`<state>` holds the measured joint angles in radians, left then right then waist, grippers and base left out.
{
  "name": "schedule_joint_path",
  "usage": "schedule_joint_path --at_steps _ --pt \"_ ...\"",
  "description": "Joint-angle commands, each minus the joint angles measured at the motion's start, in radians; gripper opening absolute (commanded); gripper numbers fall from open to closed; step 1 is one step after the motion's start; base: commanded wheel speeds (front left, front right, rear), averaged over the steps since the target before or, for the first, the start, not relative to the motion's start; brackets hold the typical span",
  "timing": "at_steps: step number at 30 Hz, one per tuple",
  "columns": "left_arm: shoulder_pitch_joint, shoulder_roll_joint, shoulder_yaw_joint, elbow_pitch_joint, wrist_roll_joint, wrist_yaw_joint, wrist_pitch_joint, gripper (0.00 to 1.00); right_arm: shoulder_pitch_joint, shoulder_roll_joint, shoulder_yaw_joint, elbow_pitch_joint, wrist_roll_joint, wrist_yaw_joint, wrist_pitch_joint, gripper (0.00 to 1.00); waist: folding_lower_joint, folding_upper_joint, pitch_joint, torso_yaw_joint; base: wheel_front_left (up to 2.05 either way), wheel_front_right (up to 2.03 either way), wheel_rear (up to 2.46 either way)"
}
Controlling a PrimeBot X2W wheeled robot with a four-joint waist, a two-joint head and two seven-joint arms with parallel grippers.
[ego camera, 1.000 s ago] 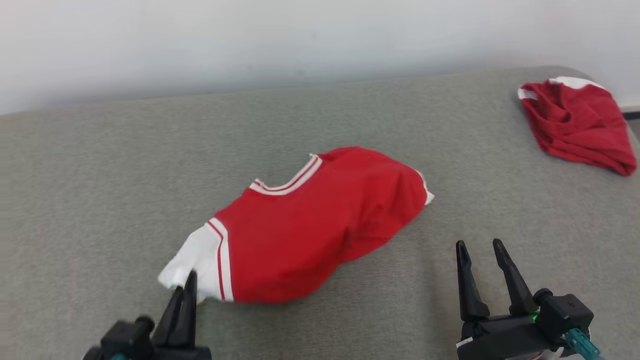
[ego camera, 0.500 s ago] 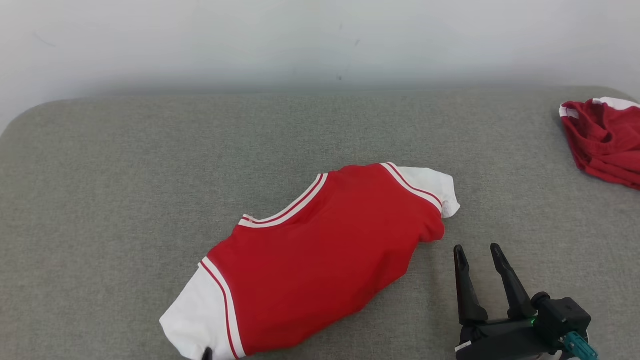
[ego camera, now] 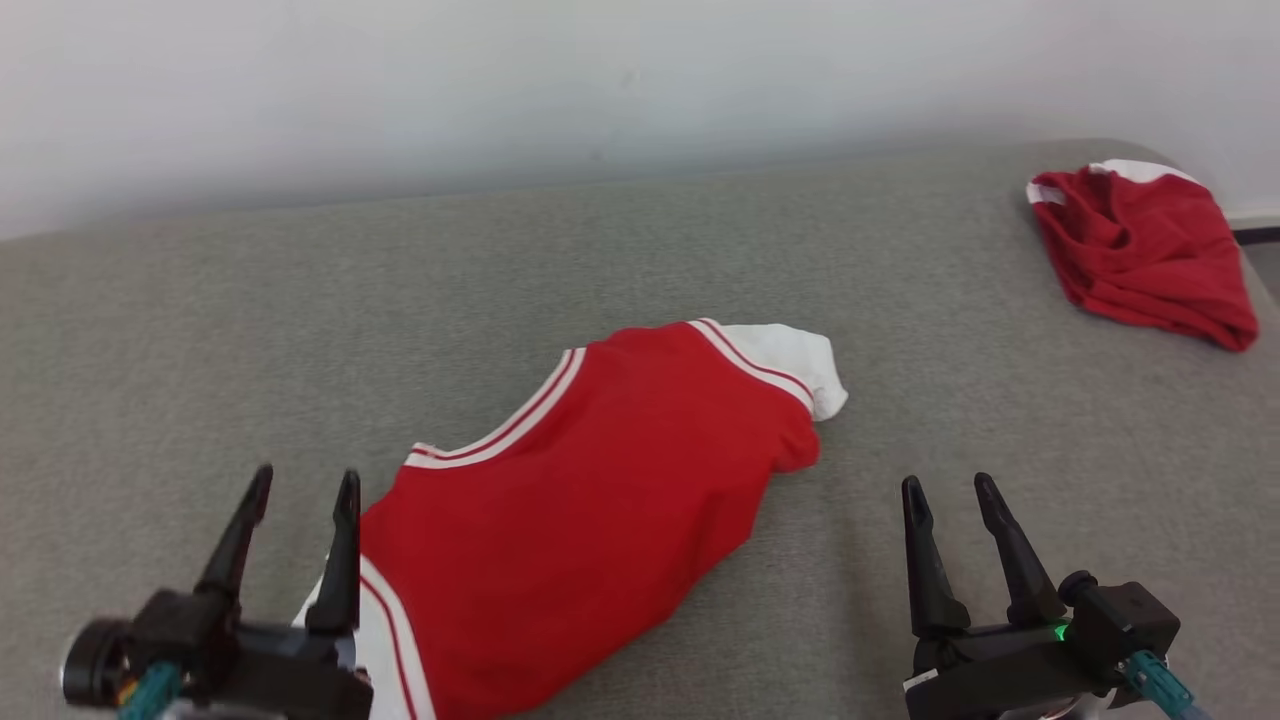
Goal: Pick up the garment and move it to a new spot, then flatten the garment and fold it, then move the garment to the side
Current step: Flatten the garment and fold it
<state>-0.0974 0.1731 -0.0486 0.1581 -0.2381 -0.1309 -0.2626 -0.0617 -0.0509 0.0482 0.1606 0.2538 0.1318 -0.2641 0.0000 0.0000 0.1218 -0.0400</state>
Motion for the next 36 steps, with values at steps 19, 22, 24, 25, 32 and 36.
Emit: schedule_joint_path --at_steps 19,22,24,25,32,36 --pt "-0.51 0.311 -0.328 0.315 -0.309 0.002 0.24 1.0 -0.066 0.002 0.057 0.002 0.086 -0.003 0.0 1.0 0.0 0.0 0.097 -0.294 0.0 0.0 0.0" --pt "-0.546 0.335 -0.384 0.372 -0.371 0.002 0.303 1.0 -0.071 0.002 0.064 0.004 0.096 -0.003 0.0 1.0 0.0 0.0 0.107 -0.318 0.0 0.0 0.0" --pt "-0.577 0.355 -0.435 0.406 -0.418 0.002 0.341 1.0 -0.077 0.002 0.07 0.004 0.106 -0.003 0.0 1.0 0.0 0.0 0.12 -0.337 0.0 0.0 0.0" --pt "-0.577 0.355 -0.435 0.406 -0.418 0.002 0.341 1.0 -0.077 0.002 0.07 0.004 0.106 -0.003 0.0 1.0 0.0 0.0 0.12 -0.337 0.0 0.0 0.0" --pt "-0.656 0.379 -0.57 0.512 -0.505 0.002 0.469 1.0 -0.098 0.002 0.084 0.01 0.123 -0.003 0.0 1.0 0.0 0.0 0.145 -0.368 0.0 0.0 0.0" --pt "-0.698 0.393 -0.617 0.555 -0.545 0.002 0.523 1.0 -0.1 0.002 0.088 0.01 0.126 -0.003 0.0 1.0 0.0 0.0 0.153 -0.381 0.0 0.0 0.0"
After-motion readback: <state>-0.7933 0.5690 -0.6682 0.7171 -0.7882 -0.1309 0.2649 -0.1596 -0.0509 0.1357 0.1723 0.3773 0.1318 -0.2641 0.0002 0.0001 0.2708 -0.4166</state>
